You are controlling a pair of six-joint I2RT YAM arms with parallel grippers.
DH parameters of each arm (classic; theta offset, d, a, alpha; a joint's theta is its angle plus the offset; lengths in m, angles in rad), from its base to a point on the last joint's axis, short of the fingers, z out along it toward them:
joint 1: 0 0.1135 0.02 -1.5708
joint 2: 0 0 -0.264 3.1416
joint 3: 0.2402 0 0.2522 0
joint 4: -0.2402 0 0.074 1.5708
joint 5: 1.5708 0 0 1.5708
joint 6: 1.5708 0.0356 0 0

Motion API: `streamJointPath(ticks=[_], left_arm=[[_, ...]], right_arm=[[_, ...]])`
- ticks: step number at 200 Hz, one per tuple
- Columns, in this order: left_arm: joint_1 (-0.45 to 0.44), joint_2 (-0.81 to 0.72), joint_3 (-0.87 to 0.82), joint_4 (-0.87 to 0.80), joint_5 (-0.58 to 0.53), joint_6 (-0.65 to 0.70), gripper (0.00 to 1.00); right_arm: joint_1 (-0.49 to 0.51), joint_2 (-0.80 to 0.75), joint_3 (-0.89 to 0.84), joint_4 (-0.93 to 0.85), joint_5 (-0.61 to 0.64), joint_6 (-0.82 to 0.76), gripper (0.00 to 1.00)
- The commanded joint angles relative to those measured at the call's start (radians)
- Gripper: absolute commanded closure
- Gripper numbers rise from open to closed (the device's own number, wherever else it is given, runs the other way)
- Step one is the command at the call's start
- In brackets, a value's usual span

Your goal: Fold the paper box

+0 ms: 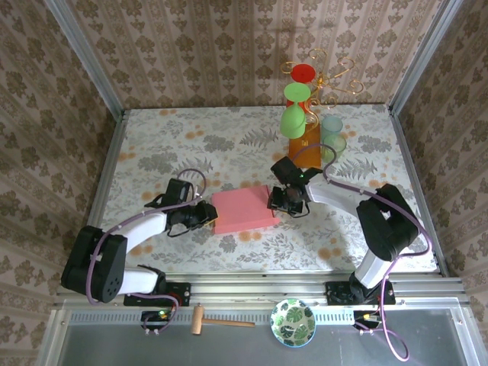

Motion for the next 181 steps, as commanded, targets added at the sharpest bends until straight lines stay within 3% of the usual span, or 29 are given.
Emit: streamJointPath(ticks=[1, 38, 59, 98, 120, 159, 181], left_arm=[[-0.007, 0.028, 0.01, -0.074, -0.033, 0.026, 0.79], [-0.008, 0.036, 0.029, -0.092, -0.04, 0.045, 0.79], [-0.009, 0.042, 0.039, -0.11, -0.048, 0.058, 0.8], [-0.008, 0.043, 0.045, -0.114, -0.048, 0.063, 0.79], [-0.009, 0.048, 0.047, -0.113, -0.047, 0.064, 0.8], [-0.009, 0.06, 0.048, -0.099, -0.035, 0.074, 0.79], [0.001, 0.059, 0.05, -0.099, -0.025, 0.08, 0.77]], right_arm=[[0.004, 0.0, -0.003, 0.029, -0.013, -0.013, 0.62], [0.004, -0.097, -0.034, 0.037, 0.012, -0.01, 0.64], [0.004, -0.135, -0.049, 0.074, 0.018, -0.027, 0.61], [0.012, -0.018, -0.006, 0.089, -0.066, -0.051, 0.57], [0.014, 0.037, -0.016, 0.077, -0.058, -0.049, 0.61], [0.014, 0.053, -0.028, 0.088, -0.046, -0.048, 0.78], [0.014, 0.03, -0.017, 0.067, -0.043, -0.049, 0.76]])
